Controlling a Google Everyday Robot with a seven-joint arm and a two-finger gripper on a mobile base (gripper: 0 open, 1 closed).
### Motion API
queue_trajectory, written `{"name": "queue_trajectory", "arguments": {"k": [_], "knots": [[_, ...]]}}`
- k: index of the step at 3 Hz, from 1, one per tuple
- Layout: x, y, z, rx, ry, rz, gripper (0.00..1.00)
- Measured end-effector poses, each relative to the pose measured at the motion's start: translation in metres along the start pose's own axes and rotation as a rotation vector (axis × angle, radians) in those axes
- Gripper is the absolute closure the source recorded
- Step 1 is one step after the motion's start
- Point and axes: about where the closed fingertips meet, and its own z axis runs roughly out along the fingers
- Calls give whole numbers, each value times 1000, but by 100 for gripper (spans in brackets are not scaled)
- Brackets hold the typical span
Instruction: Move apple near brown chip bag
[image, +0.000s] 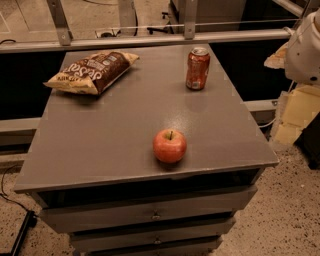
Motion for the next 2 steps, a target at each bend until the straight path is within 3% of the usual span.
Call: {"name": "queue_trajectory", "arguments": {"k": [1, 2], "knots": [[0, 0, 0, 0, 0, 0, 0], [-15, 4, 20, -32, -53, -6, 0]]}}
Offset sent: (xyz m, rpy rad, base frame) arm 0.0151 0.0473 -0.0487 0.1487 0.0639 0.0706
